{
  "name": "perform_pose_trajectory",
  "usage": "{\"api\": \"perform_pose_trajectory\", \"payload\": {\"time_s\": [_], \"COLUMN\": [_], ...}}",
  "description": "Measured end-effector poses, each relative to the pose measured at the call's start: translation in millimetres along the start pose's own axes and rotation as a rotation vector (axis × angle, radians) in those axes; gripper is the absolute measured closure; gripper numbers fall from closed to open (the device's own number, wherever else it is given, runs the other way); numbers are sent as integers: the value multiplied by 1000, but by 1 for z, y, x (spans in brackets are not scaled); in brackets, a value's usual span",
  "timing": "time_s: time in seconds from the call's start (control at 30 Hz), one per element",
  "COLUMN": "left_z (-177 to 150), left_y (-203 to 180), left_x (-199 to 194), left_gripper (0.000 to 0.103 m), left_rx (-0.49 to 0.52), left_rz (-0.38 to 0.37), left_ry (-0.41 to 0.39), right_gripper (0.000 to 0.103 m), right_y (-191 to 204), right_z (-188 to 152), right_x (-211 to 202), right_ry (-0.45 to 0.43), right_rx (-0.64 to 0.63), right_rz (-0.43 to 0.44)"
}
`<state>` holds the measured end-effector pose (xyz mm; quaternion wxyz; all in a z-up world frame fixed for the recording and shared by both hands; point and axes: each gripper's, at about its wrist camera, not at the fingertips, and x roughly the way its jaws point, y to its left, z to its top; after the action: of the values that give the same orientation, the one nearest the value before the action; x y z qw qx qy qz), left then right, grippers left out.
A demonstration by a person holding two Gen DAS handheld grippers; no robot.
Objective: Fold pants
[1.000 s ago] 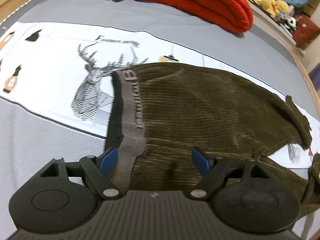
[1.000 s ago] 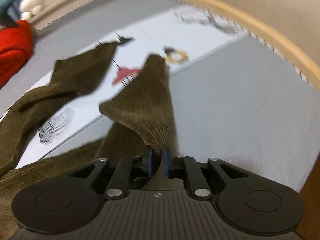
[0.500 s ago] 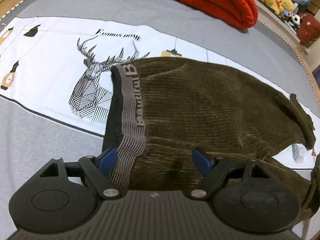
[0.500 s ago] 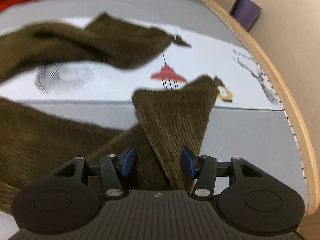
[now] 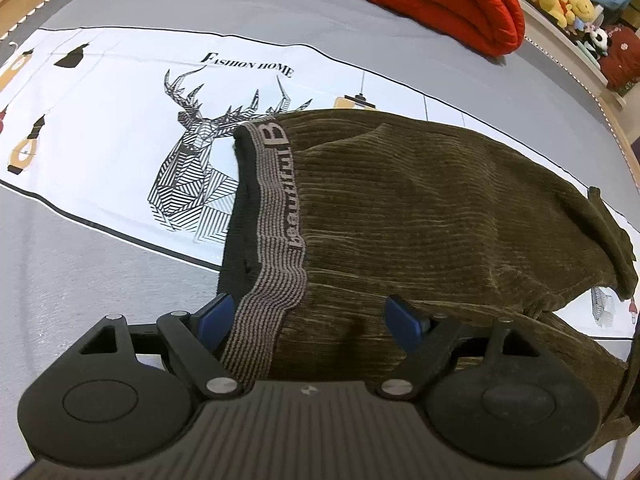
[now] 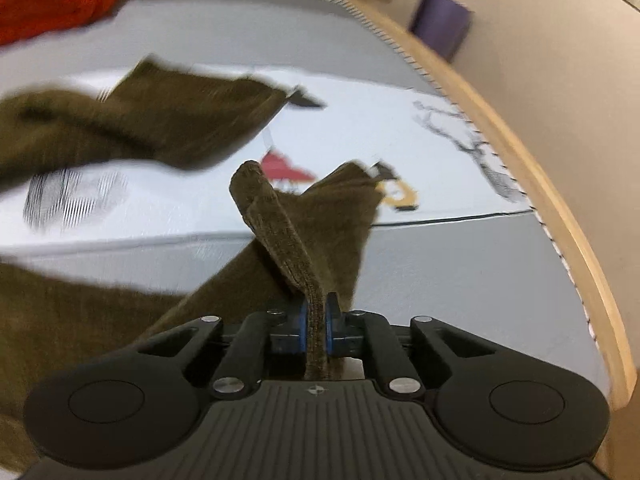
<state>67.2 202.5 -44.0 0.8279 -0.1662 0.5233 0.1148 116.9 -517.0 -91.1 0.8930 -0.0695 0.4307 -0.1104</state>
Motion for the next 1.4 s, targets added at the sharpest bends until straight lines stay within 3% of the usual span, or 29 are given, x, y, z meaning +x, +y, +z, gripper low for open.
{"api": "perform_pose_trajectory", "payload": {"time_s": [0.17, 0.23, 0.4, 0.53, 0.7, 0.9, 1.0, 1.07, 1.2, 1.3, 1.4], "left_z": [1, 2, 2, 2, 3, 3, 1, -2, -7, -10, -14], "left_y": [0, 1, -1, -4, -7, -1, 2, 3, 4, 5, 7], "left_x": [-1, -3, -2, -1, 1, 6, 11, 17, 29, 35, 41], "left_gripper": [17, 17, 17, 17, 17, 17, 17, 17, 17, 16, 16], "left_rx": [-14, -17, -18, -8, -11, -27, -43, -59, -83, -89, -100], "left_rz": [-4, -5, -2, -4, -2, 1, -8, -26, -23, 10, 37], "left_ry": [-4, -8, -8, -7, -5, 8, 31, 55, 101, 114, 136], "right_gripper": [97, 97, 97, 97, 97, 97, 95, 89, 76, 72, 70], "right_y": [-64, -95, -156, -180, -179, -178, -169, -163, -142, -119, -87], "right_z": [-1, -14, -72, -106, -104, -95, -94, -87, -59, -37, -19], "right_x": [-24, -27, -11, -4, 7, 9, 21, 14, -21, -46, -69], "right_ry": [-89, -73, 166, 263, 276, 198, 282, 281, 139, 5, -110], "right_rx": [332, 500, 894, 1093, 1064, 966, 929, 907, 841, 771, 702], "right_rz": [-50, -70, -212, -225, -230, -301, -235, -297, -373, -375, -324]}}
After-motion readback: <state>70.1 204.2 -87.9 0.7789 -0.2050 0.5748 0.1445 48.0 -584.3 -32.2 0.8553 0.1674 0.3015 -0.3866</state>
